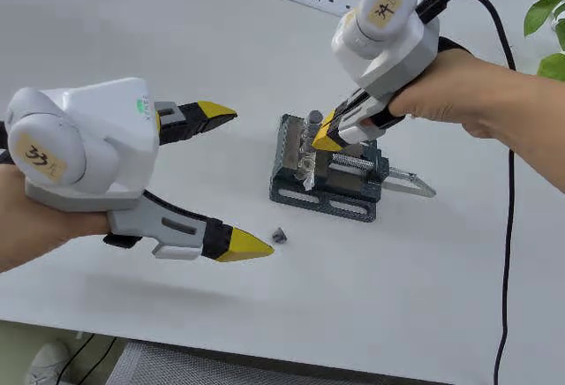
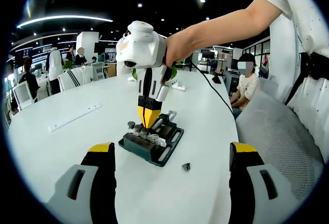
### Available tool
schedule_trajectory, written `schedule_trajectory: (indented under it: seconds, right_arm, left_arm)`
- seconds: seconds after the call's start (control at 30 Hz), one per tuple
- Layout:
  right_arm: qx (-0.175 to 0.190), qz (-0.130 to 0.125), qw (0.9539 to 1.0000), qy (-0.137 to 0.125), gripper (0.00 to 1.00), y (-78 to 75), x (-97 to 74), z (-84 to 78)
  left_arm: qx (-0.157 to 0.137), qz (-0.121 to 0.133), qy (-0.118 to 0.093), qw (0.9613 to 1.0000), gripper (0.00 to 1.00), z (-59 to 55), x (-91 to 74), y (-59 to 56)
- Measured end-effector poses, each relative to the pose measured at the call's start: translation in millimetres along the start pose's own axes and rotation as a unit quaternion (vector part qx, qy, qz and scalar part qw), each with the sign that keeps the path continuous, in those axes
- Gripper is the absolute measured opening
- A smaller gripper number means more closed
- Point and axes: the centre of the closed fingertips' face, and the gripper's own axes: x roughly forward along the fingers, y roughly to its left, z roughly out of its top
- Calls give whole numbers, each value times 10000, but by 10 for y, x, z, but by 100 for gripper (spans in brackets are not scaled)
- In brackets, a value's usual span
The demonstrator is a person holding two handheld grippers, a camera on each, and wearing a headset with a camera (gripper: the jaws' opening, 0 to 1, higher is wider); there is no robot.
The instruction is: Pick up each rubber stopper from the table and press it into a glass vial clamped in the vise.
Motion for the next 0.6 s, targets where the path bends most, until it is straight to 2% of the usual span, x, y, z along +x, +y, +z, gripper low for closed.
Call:
schedule_trajectory:
  seconds: [0.33,0.6]
  right_arm:
    - [99,-83,9994,-337,0,41,-140,33]
    - [162,-176,9977,-627,10,69,-321,17]
  left_arm:
    - [85,-49,79,9999,93,15,-10,-29]
    - [165,-74,164,9997,94,29,-38,-28]
